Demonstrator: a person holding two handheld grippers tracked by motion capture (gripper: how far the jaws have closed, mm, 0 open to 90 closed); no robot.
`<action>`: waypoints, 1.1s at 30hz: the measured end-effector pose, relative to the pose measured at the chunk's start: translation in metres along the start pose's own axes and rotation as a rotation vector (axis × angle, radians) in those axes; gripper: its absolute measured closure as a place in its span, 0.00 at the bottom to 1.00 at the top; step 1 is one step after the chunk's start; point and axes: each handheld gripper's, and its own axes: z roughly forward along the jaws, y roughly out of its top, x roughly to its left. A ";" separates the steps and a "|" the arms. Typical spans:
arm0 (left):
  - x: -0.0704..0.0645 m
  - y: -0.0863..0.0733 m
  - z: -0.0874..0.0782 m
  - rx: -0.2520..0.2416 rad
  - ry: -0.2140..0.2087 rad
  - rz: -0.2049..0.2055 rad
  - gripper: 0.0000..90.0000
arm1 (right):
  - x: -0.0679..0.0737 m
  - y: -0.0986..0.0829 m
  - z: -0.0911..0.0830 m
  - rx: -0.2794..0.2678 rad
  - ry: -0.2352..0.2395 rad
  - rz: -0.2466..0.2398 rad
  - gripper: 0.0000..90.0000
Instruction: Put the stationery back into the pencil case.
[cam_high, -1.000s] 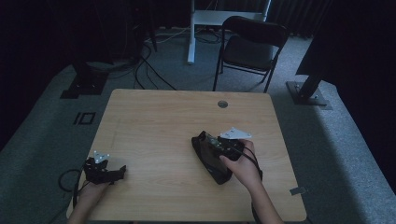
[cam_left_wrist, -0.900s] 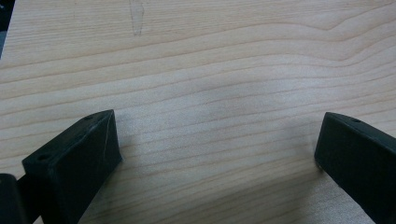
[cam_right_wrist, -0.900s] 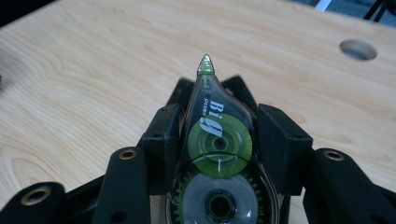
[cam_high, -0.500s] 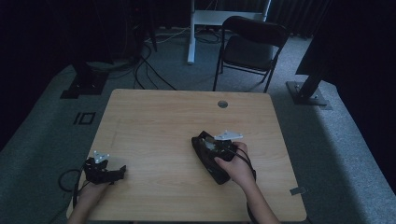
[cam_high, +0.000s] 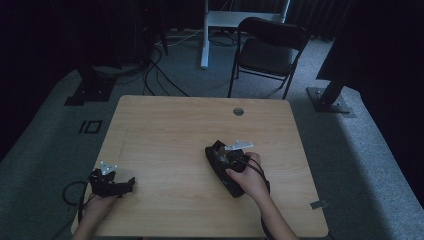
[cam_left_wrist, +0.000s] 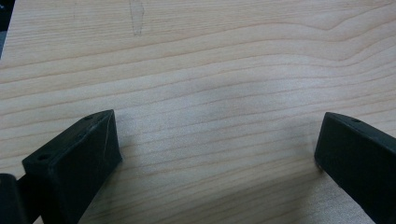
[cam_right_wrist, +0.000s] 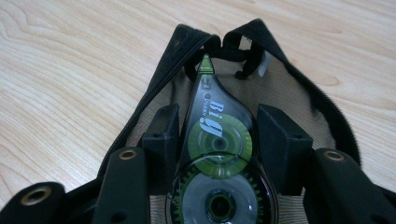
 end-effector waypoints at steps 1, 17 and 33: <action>0.000 0.000 0.000 0.000 0.000 0.000 0.00 | 0.000 0.000 0.002 0.008 -0.001 0.001 0.56; 0.000 0.000 0.000 0.000 0.000 0.000 0.00 | 0.000 -0.001 0.016 0.062 -0.021 0.022 0.56; 0.000 0.000 0.000 0.000 0.000 0.000 0.00 | 0.002 0.009 0.027 0.114 -0.039 0.034 0.56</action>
